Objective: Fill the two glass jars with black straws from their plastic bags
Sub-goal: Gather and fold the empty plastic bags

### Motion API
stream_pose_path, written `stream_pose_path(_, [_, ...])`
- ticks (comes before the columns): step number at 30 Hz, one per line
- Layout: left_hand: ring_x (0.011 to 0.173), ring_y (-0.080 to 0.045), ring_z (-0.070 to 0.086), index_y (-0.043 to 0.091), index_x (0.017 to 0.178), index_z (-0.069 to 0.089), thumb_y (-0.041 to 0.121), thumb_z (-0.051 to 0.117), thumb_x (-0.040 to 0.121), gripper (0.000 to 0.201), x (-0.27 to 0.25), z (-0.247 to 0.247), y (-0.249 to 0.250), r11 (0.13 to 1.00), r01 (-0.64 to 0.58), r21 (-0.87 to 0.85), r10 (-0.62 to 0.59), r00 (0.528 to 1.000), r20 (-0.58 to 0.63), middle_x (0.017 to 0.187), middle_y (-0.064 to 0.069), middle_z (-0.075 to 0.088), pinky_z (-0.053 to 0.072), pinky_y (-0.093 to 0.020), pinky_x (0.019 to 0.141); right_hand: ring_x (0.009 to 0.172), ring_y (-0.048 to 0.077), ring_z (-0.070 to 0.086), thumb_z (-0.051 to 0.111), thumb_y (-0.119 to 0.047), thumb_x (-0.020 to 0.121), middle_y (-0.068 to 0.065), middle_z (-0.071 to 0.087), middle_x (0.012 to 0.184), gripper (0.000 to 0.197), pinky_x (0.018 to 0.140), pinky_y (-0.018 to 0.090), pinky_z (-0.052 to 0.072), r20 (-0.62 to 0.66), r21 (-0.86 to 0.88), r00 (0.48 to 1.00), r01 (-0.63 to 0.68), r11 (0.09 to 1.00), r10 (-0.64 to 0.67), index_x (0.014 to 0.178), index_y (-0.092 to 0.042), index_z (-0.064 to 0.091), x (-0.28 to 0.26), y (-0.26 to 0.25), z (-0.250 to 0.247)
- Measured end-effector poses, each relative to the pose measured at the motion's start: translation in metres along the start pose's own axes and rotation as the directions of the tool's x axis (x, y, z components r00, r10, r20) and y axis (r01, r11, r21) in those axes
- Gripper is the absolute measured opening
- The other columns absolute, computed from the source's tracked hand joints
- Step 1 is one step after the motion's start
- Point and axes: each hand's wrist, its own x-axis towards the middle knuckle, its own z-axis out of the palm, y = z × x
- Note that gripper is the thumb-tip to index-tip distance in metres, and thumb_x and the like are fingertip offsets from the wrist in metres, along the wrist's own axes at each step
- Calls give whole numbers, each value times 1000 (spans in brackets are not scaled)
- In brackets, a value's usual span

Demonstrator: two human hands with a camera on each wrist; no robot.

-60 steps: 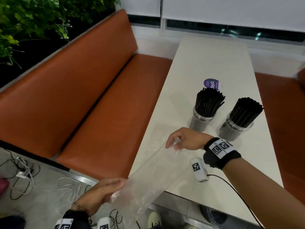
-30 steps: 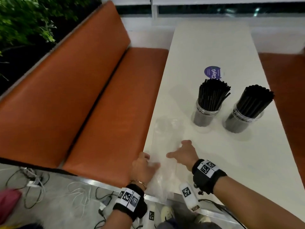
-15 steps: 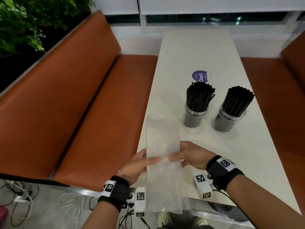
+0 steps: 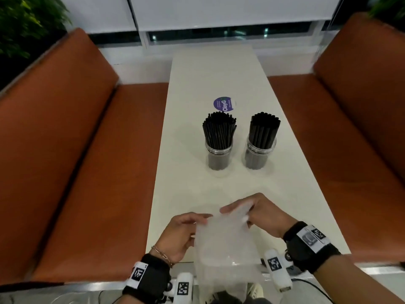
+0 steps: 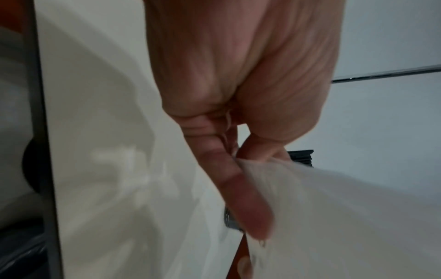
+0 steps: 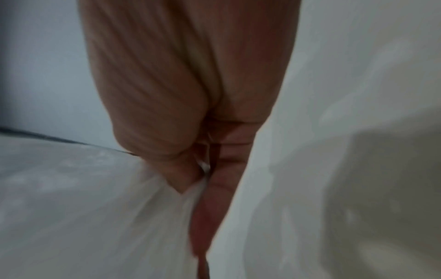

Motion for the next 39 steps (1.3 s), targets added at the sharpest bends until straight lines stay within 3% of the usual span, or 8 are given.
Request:
stream_pose_path(6, [104,-28,76,7,135,69,56,56,102,61,0,32,4,949,265,-169,-240,959,152,120,-12,78,60,-39,81,110,5,73,49,33,80,-11,81,116,65,97,41,62,-202,-235,930,258,937,-307,87,-16,90,-21,22,-21])
stream_pose_path(10, [109,-28,78,3,123,75,27,88,83,48,-2,60,3,977,166,137,-195,952,237,119,-14,80,65,-41,88,124,-4,64,48,32,75,-8,72,134,70,105,23,55,-218,-441,834,379,814,-506,91,-21,90,-38,24,-32])
stream_pose_path(14, [117,-43,71,-2,122,74,3,85,84,40,7,83,1,982,61,178,-94,979,181,121,-22,78,59,-52,101,122,14,67,53,4,101,-6,71,132,54,106,46,55,-270,91,958,125,988,-96,137,-33,69,-58,21,-51])
stream_pose_path(19, [101,-32,77,4,119,72,-1,84,84,37,18,119,1,973,-69,219,37,988,148,116,-18,80,63,-48,90,120,29,72,41,-60,107,6,75,132,55,102,44,55,5,566,987,-133,814,158,135,-23,69,-91,22,-62])
stream_pose_path(23, [98,-28,76,9,122,70,1,83,77,48,25,149,-2,976,-122,183,87,978,188,116,-16,79,62,-47,86,95,20,79,76,-19,97,9,80,118,33,79,39,58,-194,318,977,-19,948,85,129,-19,69,-101,48,-73])
stream_pose_path(28, [89,-28,76,7,86,82,-18,57,88,36,38,167,-2,988,31,154,-65,973,223,111,-21,77,60,-34,55,105,25,77,45,26,94,11,81,118,46,76,31,64,-282,363,956,34,931,76,103,-2,80,-126,63,-105])
stream_pose_path(35, [119,-48,60,7,144,62,44,58,103,55,47,210,0,920,337,201,-392,789,472,141,-25,62,61,-61,76,117,21,74,54,32,88,1,80,121,31,86,33,66,-385,307,923,119,944,9,85,12,78,-151,84,-133])
stream_pose_path(39, [99,-36,74,8,132,69,12,83,87,47,50,243,-7,881,124,457,-332,850,409,124,-18,72,66,-49,64,110,23,74,49,22,89,10,72,132,40,82,34,66,-256,441,963,44,896,79,108,2,77,-180,93,-158])
